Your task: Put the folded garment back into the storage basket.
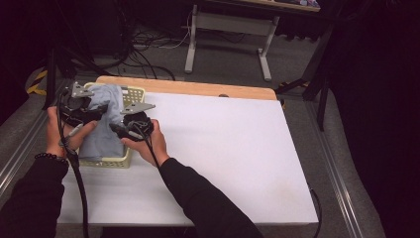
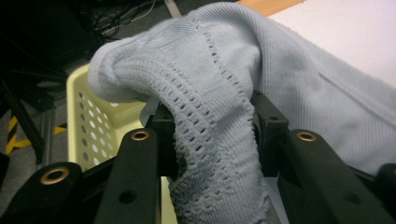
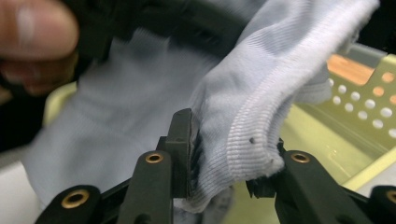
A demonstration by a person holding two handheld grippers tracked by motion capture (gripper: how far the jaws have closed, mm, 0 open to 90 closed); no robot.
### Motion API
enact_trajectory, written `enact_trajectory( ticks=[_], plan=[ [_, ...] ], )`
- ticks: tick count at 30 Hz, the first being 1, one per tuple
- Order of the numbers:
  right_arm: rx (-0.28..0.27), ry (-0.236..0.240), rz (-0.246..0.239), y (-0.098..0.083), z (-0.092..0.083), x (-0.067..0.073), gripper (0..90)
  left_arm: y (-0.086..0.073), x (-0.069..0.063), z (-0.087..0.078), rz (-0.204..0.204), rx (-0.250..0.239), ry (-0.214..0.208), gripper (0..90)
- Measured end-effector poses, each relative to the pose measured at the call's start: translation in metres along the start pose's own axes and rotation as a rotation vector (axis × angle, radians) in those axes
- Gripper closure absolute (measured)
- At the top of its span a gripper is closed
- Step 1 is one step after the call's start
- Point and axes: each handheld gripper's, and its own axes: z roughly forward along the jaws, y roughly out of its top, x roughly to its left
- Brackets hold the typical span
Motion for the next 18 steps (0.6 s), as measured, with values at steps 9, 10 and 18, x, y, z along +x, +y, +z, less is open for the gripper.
enact_trajectory(
  ticks=[9, 10, 18],
  plan=[
    [0.081, -0.02, -0.002, -0.015, -0.002, 0.003, 48.6, -0.011, -0.001, 0.019, -0.017, 0.046, -0.065, 60.2],
    [0.085, -0.016, 0.002, -0.016, -0.004, 0.003, 46.0, -0.011, -0.001, 0.021, -0.014, 0.048, -0.072, 60.5],
    [-0.018, -0.012, -0.003, -0.021, -0.049, 0.001, 40.1, -0.017, -0.002, 0.034, -0.014, 0.12, -0.052, 60.9]
  ],
)
